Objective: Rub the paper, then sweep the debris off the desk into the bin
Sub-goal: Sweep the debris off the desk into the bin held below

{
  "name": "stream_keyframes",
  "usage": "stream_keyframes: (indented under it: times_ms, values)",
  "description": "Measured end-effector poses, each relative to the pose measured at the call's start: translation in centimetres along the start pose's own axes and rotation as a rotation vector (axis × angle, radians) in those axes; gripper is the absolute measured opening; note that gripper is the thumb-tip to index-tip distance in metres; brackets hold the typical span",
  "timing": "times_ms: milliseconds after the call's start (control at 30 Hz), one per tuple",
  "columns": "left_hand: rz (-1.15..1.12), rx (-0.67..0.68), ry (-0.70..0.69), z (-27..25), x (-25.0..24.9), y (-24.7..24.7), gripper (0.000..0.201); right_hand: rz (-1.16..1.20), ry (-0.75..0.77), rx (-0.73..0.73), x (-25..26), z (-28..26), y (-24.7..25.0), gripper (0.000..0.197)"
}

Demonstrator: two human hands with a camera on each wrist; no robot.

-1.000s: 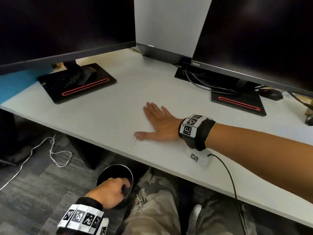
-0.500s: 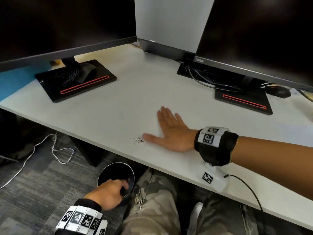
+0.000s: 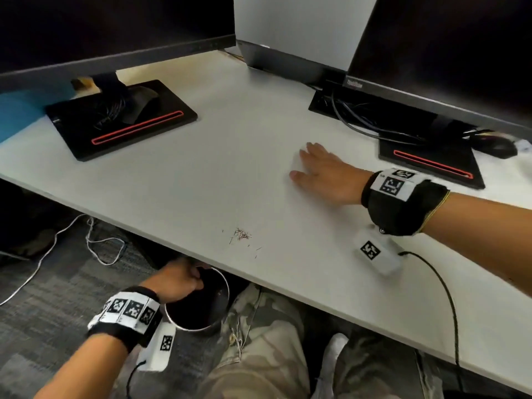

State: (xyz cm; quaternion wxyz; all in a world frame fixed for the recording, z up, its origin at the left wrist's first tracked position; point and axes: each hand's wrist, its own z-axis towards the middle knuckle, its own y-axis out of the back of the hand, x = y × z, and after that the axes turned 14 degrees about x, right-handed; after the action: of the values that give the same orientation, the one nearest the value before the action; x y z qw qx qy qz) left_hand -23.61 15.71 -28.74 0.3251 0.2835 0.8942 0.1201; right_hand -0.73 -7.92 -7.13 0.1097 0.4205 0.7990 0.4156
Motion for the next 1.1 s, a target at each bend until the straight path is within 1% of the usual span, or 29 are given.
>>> stream_keyframes:
  times_ms: [33, 100, 133, 167, 200, 233, 267, 300, 333, 367, 433, 467, 500, 533, 567, 600, 633, 667, 733, 800, 867, 900, 933, 967, 1000, 1033, 1067, 1100]
  values:
    - [-0.041, -0.069, 0.066, 2.4, 1.7, 0.6, 0.034, -0.020, -0.039, 0.010, -1.0, 0.8, 0.1, 0.079]
    - [-0.115, -0.169, 0.155, 8.5, 7.2, 1.0, 0.072, -0.026, -0.055, 0.040, -2.3, 2.0, -0.5, 0.082]
    - [-0.159, -0.202, 0.228, 11.8, 10.5, 0.6, 0.083, -0.014, -0.050, 0.044, -2.6, 2.5, -1.1, 0.084]
    - [-0.200, -0.223, 0.305, 13.8, 12.7, -0.1, 0.084, -0.003, -0.045, 0.036, -2.8, 2.9, -1.5, 0.084]
    - [-0.255, -0.207, 0.387, 13.8, 13.4, -0.9, 0.080, 0.001, -0.041, 0.030, -3.0, 3.2, -1.8, 0.085]
    - [-0.297, -0.200, 0.426, 12.9, 13.0, -1.9, 0.072, 0.003, -0.037, 0.028, -3.2, 3.4, -1.9, 0.086]
    - [-0.328, -0.165, 0.460, 11.4, 11.9, -2.8, 0.062, 0.008, -0.032, 0.034, -3.3, 3.6, -1.9, 0.086]
    - [-0.341, -0.113, 0.490, 11.1, 11.9, -3.8, 0.052, 0.015, -0.030, 0.041, -3.4, 3.6, -1.8, 0.086]
    - [-0.329, -0.072, 0.494, 10.9, 12.0, -4.7, 0.047, 0.017, -0.031, 0.044, -3.5, 3.6, -1.8, 0.086]
    - [-0.292, -0.032, 0.492, 10.9, 12.0, -5.4, 0.047, 0.017, -0.031, 0.049, -3.5, 3.6, -1.7, 0.085]
    - [-0.252, 0.037, 0.493, 10.7, 11.7, -7.0, 0.054, 0.020, -0.026, 0.054, -3.5, 3.5, -1.8, 0.084]
    - [-0.212, 0.058, 0.497, 10.7, 12.0, -7.7, 0.062, 0.022, -0.023, 0.052, -3.5, 3.6, -1.9, 0.084]
    - [-0.132, 0.066, 0.502, 10.5, 11.7, -8.3, 0.074, 0.021, -0.023, 0.045, -3.6, 3.6, -2.0, 0.084]
    - [-0.107, 0.068, 0.509, 10.3, 11.4, -8.6, 0.084, 0.018, -0.025, 0.039, -3.7, 3.8, -2.0, 0.084]
    - [-0.094, 0.076, 0.503, 10.5, 11.6, -9.1, 0.086, 0.016, -0.026, 0.036, -3.7, 3.9, -2.1, 0.084]
    - [-0.065, 0.113, 0.497, 10.6, 11.6, -9.1, 0.081, 0.018, -0.026, 0.035, -3.8, 3.9, -2.1, 0.084]
    - [-0.074, 0.113, 0.486, 11.1, 11.9, -9.3, 0.076, 0.021, -0.027, 0.037, -3.8, 3.9, -2.1, 0.083]
    - [-0.081, 0.122, 0.496, 11.6, 12.1, -9.0, 0.074, 0.025, -0.027, 0.038, -3.9, 4.0, -2.1, 0.083]
    - [-0.081, 0.111, 0.466, 12.1, 12.0, -8.2, 0.072, 0.030, -0.023, 0.036, -3.9, 4.0, -2.2, 0.083]
    - [-0.016, 0.098, 0.405, 10.4, 9.1, -6.6, 0.069, 0.030, -0.019, 0.032, -3.9, 4.0, -2.2, 0.083]
    - [-0.095, 0.073, 0.340, 9.6, 6.7, -5.4, 0.066, 0.033, -0.023, 0.031, -3.9, 4.0, -2.2, 0.083]
    - [-0.146, 0.065, 0.304, 9.6, 6.0, -5.1, 0.075, 0.036, -0.025, 0.029, -3.9, 4.0, -2.2, 0.083]
    - [-0.190, 0.029, 0.281, 10.3, 5.9, -5.1, 0.090, 0.041, -0.024, 0.027, -3.8, 4.0, -2.1, 0.083]
    - [-0.302, -0.014, 0.257, 10.5, 5.8, -5.0, 0.103, 0.045, -0.024, 0.026, -3.7, 4.0, -2.1, 0.083]
    - [-0.468, -0.087, 0.239, 12.2, 7.9, -5.5, 0.101, 0.048, -0.023, 0.025, -3.7, 4.0, -2.0, 0.083]
    - [-0.581, -0.150, 0.201, 12.6, 8.9, -6.0, 0.084, 0.052, -0.022, 0.026, -3.6, 3.9, -2.0, 0.083]
    - [-0.723, -0.151, 0.127, 10.8, 7.8, -5.9, 0.063, 0.056, -0.024, 0.025, -3.4, 3.7, -2.0, 0.083]
    - [-0.906, -0.181, 0.078, 7.5, 5.2, -5.4, 0.051, 0.058, -0.027, 0.019, -3.3, 3.5, -2.0, 0.082]
